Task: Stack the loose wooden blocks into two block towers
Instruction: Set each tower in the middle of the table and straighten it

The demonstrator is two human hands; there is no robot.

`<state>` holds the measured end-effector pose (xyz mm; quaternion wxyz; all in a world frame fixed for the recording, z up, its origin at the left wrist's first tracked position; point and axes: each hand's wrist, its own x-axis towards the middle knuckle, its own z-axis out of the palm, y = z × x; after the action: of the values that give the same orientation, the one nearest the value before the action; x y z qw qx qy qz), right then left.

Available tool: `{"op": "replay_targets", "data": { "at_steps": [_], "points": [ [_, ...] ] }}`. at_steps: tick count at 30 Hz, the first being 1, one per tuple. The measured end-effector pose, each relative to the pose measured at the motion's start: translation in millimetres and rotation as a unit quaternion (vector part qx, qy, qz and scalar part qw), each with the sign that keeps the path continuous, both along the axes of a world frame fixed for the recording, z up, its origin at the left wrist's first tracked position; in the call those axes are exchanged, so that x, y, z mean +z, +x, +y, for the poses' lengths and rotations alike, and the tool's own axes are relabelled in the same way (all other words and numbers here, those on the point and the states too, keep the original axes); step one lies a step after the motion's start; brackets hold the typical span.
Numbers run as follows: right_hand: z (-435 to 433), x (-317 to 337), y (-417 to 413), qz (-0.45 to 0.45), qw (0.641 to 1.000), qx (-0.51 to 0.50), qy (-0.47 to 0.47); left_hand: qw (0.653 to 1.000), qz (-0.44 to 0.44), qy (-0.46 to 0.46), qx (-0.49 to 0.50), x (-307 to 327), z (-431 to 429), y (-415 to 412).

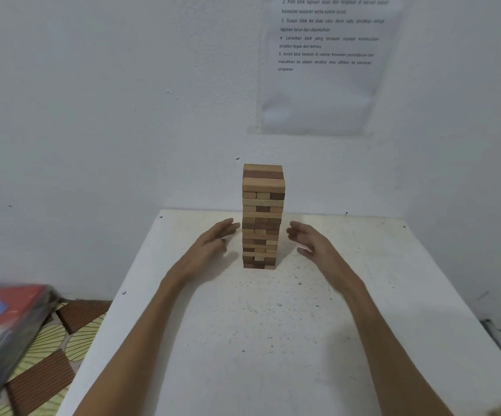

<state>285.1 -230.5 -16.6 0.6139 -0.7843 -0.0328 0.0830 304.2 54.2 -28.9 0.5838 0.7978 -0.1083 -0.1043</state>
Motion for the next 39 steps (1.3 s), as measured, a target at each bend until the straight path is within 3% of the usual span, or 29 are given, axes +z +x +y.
{"op": "replay_targets", "data": {
  "at_steps": [3,5,11,16,29,39],
  "points": [
    [32,-8,-6,-0.002,0.993,-0.103,0.056,0.992,0.038,-0.106,0.053,8,-32,-19],
    [52,-8,-10,-0.011,0.989,-0.120,0.085,0.978,0.051,-0.186,0.083,17,-54,-26],
    [91,-1,-14,-0.032,0.979,-0.123,0.161,0.954,0.016,-0.257,0.152,24,-91,-25],
    [103,-2,-14,-0.042,0.966,-0.149,0.206,0.931,0.053,-0.323,0.163,15,-101,-23],
    [107,-5,-7,-0.036,0.961,-0.159,0.221,0.929,0.050,-0.334,0.154,8,-102,-16],
    [105,18,0,-0.080,0.950,-0.157,0.258,0.943,-0.011,-0.298,0.145,28,-95,-13]
  ]
}}
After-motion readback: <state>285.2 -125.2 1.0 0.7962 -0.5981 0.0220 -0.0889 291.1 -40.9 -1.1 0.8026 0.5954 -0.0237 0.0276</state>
